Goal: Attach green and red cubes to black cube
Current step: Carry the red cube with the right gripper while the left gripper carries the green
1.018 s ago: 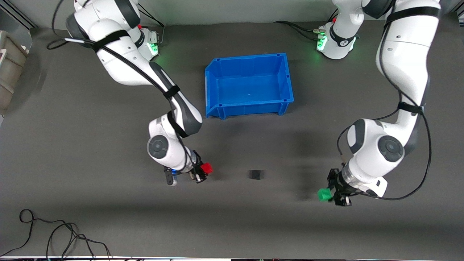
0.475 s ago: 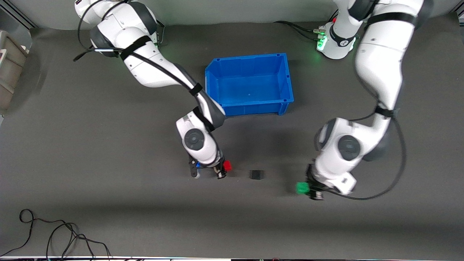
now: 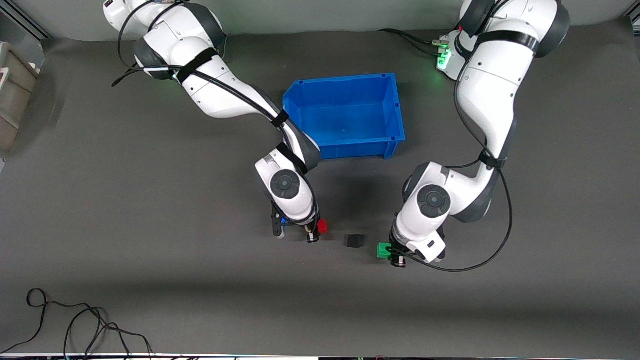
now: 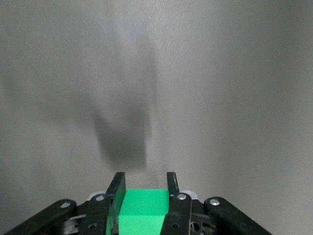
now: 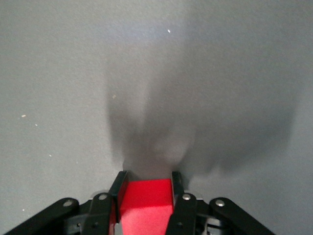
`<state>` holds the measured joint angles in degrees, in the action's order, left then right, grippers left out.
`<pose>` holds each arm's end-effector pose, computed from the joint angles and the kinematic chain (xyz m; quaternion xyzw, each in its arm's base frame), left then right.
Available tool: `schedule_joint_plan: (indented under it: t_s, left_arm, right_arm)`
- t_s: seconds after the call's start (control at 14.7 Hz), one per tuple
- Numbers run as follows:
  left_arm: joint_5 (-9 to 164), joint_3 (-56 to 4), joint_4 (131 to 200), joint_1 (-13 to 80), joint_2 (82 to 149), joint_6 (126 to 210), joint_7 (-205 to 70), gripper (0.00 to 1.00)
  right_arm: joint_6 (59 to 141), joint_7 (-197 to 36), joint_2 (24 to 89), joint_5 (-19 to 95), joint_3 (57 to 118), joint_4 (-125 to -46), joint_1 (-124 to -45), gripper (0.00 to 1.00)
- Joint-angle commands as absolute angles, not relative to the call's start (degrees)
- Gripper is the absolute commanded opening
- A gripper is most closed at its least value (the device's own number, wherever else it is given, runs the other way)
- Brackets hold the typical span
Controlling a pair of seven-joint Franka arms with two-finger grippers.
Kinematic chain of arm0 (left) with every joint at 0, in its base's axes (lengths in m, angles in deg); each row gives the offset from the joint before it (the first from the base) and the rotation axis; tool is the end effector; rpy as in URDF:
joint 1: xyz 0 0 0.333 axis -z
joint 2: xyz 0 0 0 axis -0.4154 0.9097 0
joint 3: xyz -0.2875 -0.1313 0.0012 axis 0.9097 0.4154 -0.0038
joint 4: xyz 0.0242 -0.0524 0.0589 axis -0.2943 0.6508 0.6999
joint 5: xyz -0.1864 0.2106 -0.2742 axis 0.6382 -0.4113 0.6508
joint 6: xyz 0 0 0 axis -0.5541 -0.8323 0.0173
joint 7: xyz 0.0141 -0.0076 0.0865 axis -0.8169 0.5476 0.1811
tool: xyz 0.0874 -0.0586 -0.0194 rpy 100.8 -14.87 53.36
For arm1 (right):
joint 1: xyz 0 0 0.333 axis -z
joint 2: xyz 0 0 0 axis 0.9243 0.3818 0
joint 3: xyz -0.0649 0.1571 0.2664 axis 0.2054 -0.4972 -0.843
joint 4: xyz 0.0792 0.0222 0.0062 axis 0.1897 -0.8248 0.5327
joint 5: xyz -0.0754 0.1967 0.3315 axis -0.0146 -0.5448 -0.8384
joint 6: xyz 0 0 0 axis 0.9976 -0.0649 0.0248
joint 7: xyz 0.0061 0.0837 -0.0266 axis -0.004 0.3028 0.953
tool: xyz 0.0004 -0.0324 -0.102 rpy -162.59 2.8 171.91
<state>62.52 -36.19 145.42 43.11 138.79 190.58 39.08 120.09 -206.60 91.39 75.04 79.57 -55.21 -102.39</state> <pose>0.6823 -0.3168 0.2202 0.7310 0.6747 0.0219 0.0997 0.6209 0.4597 0.1684 -0.7331 0.6758 0.0037 0.0768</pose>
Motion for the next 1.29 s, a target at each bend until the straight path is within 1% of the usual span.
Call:
schedule_joint_plan:
  t_s: [0.0, 0.2, 0.81, 1.02, 1.22]
  left_arm:
    - [64.63, -37.13, 141.74, 45.89, 142.68, 191.13, 40.48, 0.0]
    - [64.63, -37.13, 139.44, 46.6, 145.15, 191.76, 41.8, 0.0]
    - [64.64, -36.51, 139.36, 47.57, 144.89, 190.0, 41.98, 0.0]
    - [64.63, -36.16, 138.57, 47.57, 144.63, 185.97, 41.89, 0.0]
    - [64.63, -34.76, 138.04, 47.74, 144.54, 185.08, 43.03, 0.0]
  right_arm:
    - [118.87, -209.88, 94.15, 76.14, 80.04, -52.99, -103.94, 0.0]
    - [118.87, -209.79, 94.33, 76.84, 80.04, -52.99, -103.94, 0.0]
    - [118.87, -209.26, 94.77, 76.75, 80.04, -52.82, -102.98, 0.0]
    - [118.87, -209.26, 94.77, 76.66, 80.04, -52.73, -102.8, 0.0]
    - [118.96, -209.17, 94.68, 76.31, 79.96, -51.77, -102.36, 0.0]
